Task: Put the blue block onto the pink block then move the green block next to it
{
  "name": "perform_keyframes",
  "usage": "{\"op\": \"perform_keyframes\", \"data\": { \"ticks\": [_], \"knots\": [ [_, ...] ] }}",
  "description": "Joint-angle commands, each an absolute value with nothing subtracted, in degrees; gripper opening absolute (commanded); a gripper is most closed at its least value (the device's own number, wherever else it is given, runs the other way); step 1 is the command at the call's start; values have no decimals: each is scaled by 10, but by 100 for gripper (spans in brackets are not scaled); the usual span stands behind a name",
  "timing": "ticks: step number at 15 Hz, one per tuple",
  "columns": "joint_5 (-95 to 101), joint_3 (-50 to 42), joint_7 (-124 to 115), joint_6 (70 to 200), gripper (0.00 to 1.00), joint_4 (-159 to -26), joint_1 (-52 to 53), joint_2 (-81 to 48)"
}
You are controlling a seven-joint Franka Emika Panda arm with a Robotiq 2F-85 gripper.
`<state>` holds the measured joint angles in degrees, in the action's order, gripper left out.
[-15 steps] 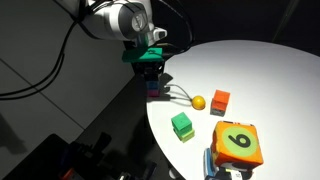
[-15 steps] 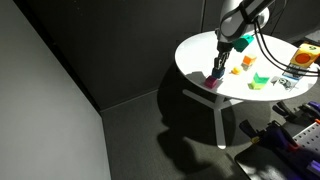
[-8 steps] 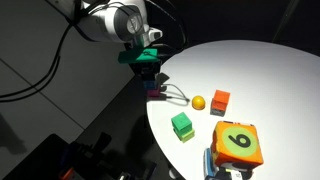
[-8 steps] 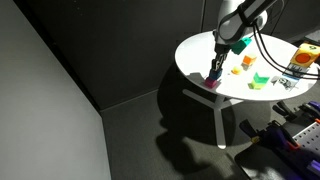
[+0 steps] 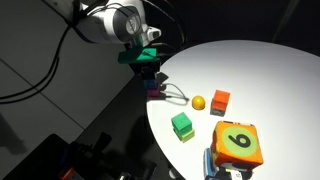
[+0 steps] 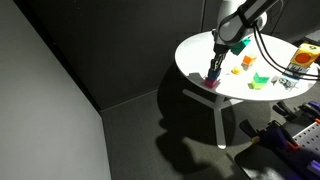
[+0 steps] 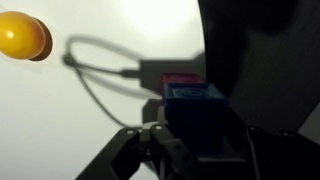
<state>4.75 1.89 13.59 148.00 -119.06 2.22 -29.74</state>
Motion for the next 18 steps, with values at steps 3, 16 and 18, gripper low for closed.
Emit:
{"op": "perform_keyframes", "data": {
  "ticks": [3,16,18],
  "knots": [
    [68,16,118,1489,31,-1200,26,-289],
    [60,21,121,1480,31,-1201,22,-289],
    [59,22,121,1479,31,-1202,21,-289]
  ]
}}
